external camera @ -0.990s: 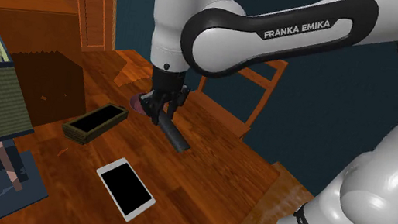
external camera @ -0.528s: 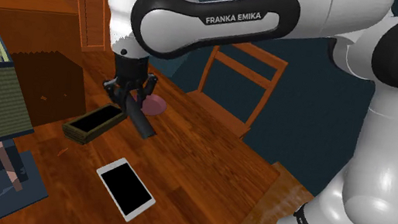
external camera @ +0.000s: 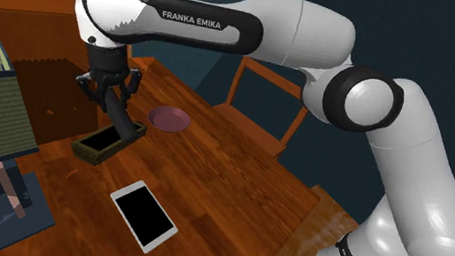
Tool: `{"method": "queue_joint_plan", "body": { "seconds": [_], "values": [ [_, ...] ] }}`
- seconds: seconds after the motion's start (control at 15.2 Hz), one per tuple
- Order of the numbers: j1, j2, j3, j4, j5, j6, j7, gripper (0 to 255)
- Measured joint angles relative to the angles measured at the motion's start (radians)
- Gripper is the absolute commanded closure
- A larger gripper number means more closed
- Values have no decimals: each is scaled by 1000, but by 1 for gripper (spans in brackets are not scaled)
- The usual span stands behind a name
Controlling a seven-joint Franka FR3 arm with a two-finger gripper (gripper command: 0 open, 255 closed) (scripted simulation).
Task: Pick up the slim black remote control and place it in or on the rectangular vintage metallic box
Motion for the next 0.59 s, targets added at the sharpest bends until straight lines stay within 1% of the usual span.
{"method": "queue_joint_plan", "body": {
  "seconds": [0.2, 0.59],
  "values": [
    [5, 23, -5, 11, -6, 17, 2, 255],
    [-16, 24, -5, -80, -10, 97, 19, 255]
  ]
}}
